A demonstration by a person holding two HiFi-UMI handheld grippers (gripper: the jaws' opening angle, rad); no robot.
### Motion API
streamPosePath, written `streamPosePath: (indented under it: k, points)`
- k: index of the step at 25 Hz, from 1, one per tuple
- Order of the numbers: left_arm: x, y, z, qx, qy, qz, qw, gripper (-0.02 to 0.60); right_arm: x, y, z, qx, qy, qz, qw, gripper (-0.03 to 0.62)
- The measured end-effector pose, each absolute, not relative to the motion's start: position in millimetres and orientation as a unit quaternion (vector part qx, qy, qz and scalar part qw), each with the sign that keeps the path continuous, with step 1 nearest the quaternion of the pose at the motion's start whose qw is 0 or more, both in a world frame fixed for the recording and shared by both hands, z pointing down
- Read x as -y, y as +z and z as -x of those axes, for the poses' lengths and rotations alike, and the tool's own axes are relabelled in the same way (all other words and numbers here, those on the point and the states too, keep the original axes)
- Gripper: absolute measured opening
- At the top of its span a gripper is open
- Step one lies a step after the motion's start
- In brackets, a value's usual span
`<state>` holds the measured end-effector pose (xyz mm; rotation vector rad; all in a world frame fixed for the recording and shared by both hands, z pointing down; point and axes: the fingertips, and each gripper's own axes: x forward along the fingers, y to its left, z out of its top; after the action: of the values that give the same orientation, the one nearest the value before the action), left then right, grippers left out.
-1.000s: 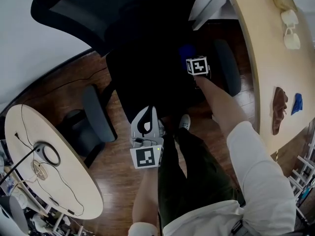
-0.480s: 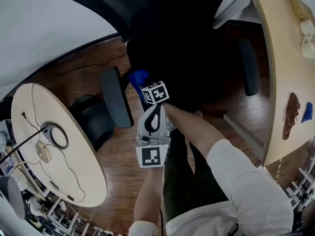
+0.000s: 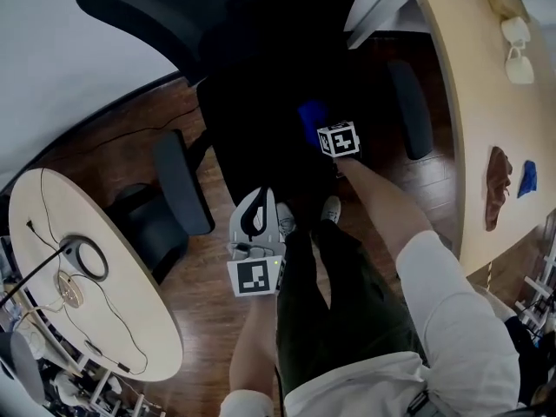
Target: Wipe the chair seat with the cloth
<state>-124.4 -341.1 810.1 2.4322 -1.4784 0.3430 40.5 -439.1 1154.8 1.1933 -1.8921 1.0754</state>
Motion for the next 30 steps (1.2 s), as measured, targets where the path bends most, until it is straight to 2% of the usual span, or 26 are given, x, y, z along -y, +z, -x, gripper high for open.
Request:
streamPosePath:
  k: [2, 4, 6, 8, 11, 16, 20, 24, 26, 28, 30]
  points:
    - [339, 816, 110, 0.489, 0.152, -0.846, 0.149, 0.029, 440, 1150, -103, 0.697, 0.403, -0.493, 0.33, 0.095]
    - [343, 812, 93, 0.487, 0.127, -0.853, 0.139, 0.031, 435, 1145, -148, 0.674, 0.408, -0.524, 0.324, 0.095]
    - [346, 806, 76, 0.486, 0.099, -0.859, 0.129, 0.03, 431, 1141, -170, 0.665, 0.42, -0.538, 0.303, 0.095]
    - [341, 809, 64, 0.472, 0.125, -0.862, 0.139, 0.029, 429, 1132, -168, 0.671, 0.422, -0.538, 0.286, 0.094]
    - [335, 815, 60, 0.461, 0.16, -0.859, 0.154, 0.031, 420, 1118, -117, 0.705, 0.422, -0.511, 0.253, 0.094]
    - [337, 794, 81, 0.51, 0.083, -0.846, 0.129, 0.029, 367, 1104, 45, 0.779, 0.42, -0.413, 0.215, 0.094]
    - [318, 812, 113, 0.515, 0.148, -0.829, 0.161, 0.031, 329, 1115, 125, 0.804, 0.416, -0.361, 0.225, 0.094]
    - [311, 822, 148, 0.548, 0.133, -0.809, 0.164, 0.029, 302, 1135, 170, 0.811, 0.413, -0.334, 0.244, 0.094]
    - [317, 814, 161, 0.574, 0.074, -0.805, 0.132, 0.03, 292, 1145, 183, 0.813, 0.411, -0.326, 0.253, 0.094]
    - [321, 808, 167, 0.585, 0.038, -0.802, 0.113, 0.031, 286, 1154, 177, 0.811, 0.407, -0.327, 0.262, 0.094]
    - [324, 806, 160, 0.58, 0.034, -0.806, 0.114, 0.029, 289, 1161, 136, 0.803, 0.402, -0.346, 0.273, 0.094]
